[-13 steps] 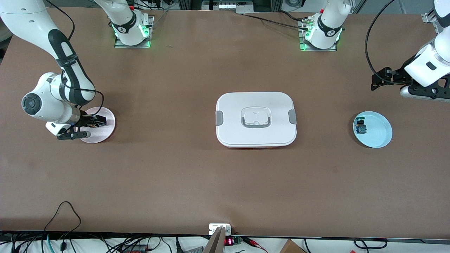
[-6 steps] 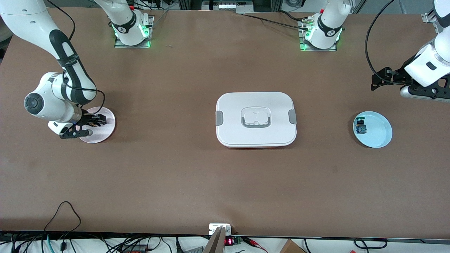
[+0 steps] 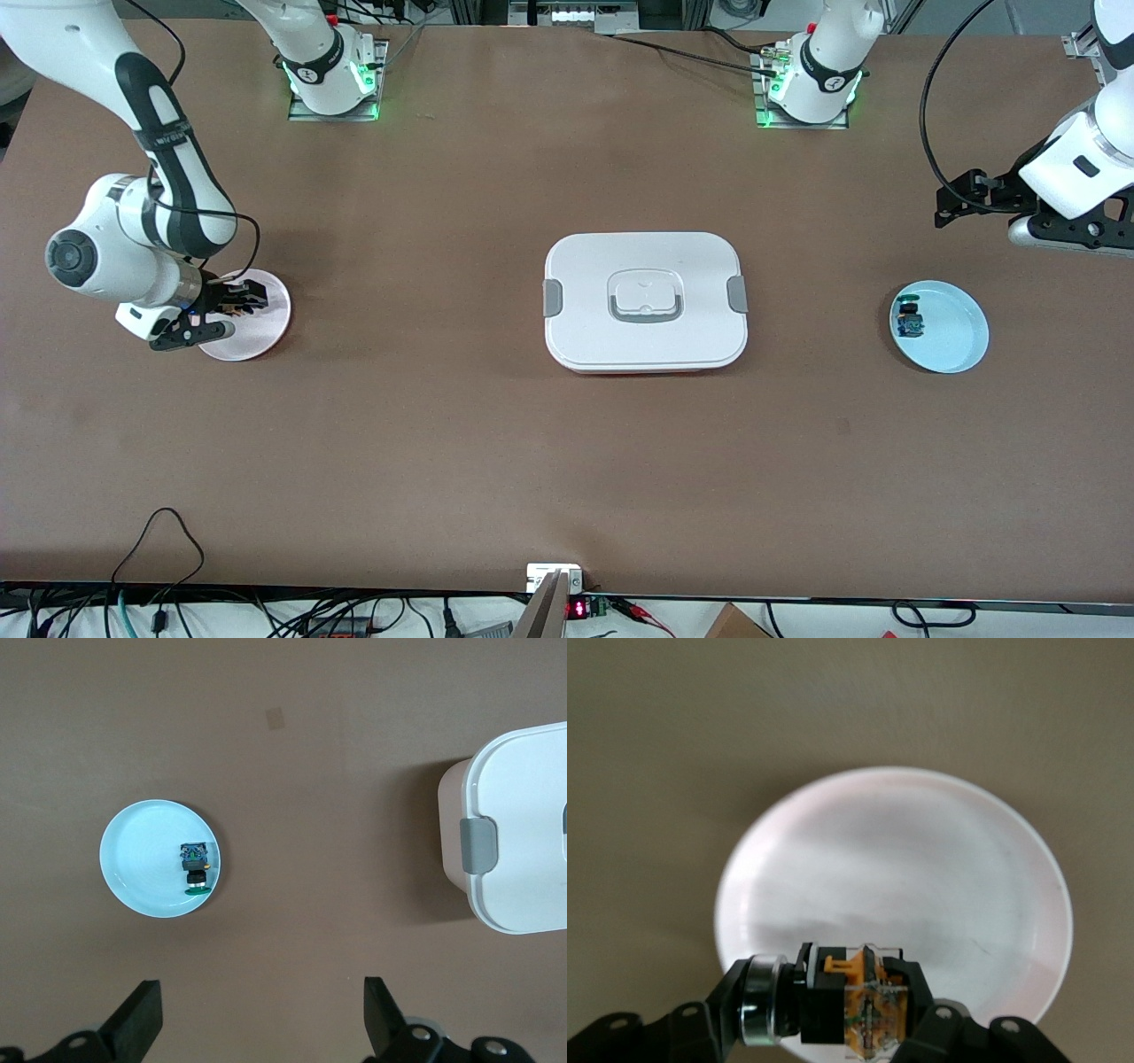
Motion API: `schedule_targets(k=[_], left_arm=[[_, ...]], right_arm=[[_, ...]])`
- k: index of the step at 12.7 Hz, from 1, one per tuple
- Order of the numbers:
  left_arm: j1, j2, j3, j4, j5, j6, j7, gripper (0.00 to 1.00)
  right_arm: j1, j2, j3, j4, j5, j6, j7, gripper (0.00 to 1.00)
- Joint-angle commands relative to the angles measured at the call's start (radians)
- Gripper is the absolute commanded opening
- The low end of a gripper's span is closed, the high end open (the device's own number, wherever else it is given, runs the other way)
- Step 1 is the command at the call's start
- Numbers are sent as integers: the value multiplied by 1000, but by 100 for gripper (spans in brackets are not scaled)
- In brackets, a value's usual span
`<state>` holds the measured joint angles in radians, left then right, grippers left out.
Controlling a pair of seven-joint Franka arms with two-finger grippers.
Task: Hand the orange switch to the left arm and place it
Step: 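Close the right gripper on the orange switch and lift it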
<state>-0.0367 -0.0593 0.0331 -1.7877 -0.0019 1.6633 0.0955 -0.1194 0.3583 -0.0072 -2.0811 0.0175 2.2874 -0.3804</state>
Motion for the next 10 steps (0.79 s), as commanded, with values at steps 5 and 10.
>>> schedule_targets(k=[5,10], left_arm=[[3,-16,-4,-7,-12,-10,-11,100],[4,-4,-1,5,-33,-17,0,100]], right_arm=[[96,-128,67,330,10,-390,-15,7],[229,-130,70,628,65,-600,-18,5]])
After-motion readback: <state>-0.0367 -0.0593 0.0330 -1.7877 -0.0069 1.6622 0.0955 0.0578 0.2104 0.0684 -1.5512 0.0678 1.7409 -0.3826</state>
